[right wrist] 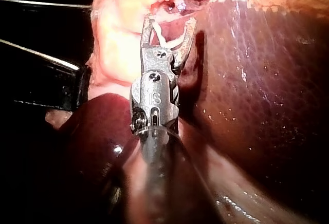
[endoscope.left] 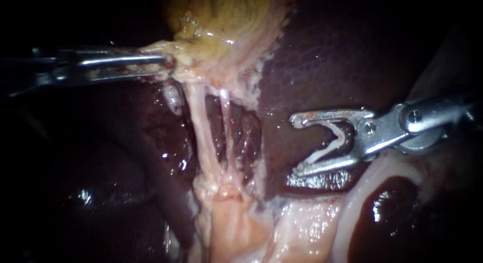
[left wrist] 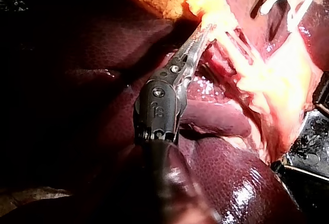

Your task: Clipping first clip left tube

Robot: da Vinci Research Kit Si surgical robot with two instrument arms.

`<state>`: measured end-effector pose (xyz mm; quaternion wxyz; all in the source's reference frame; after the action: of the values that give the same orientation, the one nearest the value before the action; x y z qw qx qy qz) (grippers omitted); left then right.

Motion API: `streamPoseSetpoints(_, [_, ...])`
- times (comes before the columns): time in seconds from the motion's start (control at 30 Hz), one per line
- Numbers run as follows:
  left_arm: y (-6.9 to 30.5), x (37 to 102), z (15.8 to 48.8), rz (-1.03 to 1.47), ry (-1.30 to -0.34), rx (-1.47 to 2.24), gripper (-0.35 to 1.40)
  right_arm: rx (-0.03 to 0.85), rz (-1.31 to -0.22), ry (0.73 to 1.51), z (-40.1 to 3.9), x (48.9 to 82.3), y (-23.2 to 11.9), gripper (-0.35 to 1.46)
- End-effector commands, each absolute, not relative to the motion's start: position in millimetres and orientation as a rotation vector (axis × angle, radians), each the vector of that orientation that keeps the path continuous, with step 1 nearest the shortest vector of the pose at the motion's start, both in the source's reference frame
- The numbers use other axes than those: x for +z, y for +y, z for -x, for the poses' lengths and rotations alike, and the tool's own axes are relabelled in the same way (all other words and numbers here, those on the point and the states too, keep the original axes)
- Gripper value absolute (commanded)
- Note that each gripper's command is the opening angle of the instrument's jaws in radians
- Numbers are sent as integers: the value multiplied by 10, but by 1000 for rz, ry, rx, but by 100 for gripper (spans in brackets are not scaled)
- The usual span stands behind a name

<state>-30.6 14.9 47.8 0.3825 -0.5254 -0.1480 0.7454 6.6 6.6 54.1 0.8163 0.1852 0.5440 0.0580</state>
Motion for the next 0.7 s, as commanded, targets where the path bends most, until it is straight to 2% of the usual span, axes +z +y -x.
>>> streamPoseSetpoints(0.03, [149,475,304,1346,-380,1895,-35,124,-395,1161,-67,540,65,50])
streamPoseSetpoints(0.33, [142,474,302,1346,-375,1897,-35,120,-410,1175,-85,526,56,50])
streamPoseSetpoints(0.4, [141,474,302,1346,-375,1897,-35,112,-414,1185,-95,520,51,50])
streamPoseSetpoints(0.7, [140,473,304,1345,-373,1896,-35,177,-469,1210,-157,500,33,50])
